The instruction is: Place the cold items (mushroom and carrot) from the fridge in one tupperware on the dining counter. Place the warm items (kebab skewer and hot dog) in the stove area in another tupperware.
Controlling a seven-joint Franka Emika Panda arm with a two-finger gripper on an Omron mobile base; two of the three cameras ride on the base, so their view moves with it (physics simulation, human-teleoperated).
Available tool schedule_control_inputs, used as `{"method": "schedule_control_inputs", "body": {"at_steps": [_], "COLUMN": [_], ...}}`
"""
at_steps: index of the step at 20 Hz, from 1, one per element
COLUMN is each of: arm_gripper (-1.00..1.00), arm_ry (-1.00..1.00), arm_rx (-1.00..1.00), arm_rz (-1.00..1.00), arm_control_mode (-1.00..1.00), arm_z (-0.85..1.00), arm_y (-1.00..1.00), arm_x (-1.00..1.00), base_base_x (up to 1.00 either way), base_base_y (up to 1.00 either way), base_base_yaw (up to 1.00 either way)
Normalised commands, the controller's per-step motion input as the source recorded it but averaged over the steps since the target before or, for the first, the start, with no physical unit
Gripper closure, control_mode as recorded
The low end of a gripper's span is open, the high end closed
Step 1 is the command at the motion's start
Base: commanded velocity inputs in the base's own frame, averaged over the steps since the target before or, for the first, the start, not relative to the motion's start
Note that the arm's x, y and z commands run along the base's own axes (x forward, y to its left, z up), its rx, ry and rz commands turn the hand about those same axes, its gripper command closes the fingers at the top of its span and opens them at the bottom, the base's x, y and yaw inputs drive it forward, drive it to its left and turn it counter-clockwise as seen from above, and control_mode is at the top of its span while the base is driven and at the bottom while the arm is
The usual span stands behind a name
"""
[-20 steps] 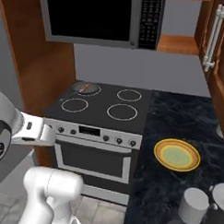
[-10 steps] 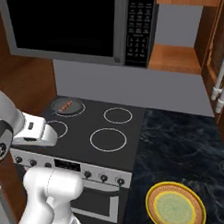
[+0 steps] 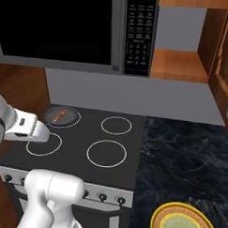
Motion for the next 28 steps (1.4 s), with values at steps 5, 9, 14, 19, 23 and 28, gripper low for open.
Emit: {"method": "schedule_control_inputs", "body": {"at_steps": [5, 9, 14, 19, 23, 28], "arm_gripper": [-1.00, -1.00, -1.00, -1.00, -1.00, -1.00], "arm_ry": [-0.02, -0.01, -0.01, -0.01, 0.00, 0.09], "arm_rx": [0.16, 0.30, 0.18, 0.00, 0.00, -0.09], "arm_rz": [-0.04, 0.00, -0.01, -0.05, -0.04, 0.03], "arm_control_mode": [-1.00, -1.00, -1.00, -1.00, -1.00, -1.00], "arm_z": [0.00, -0.02, -0.29, -0.42, -0.30, -0.30], "arm_y": [0.67, 0.18, 0.17, 0.42, 0.44, 0.14], "arm_x": [0.77, 0.90, 0.68, 0.56, 0.61, 0.62], "base_base_x": [0.00, 0.00, 0.00, 0.00, 0.00, 0.00], "base_base_y": [0.00, 0.00, 0.00, 0.00, 0.00, 0.00], "base_base_yaw": [0.00, 0.00, 0.00, 0.00, 0.00, 0.00]}}
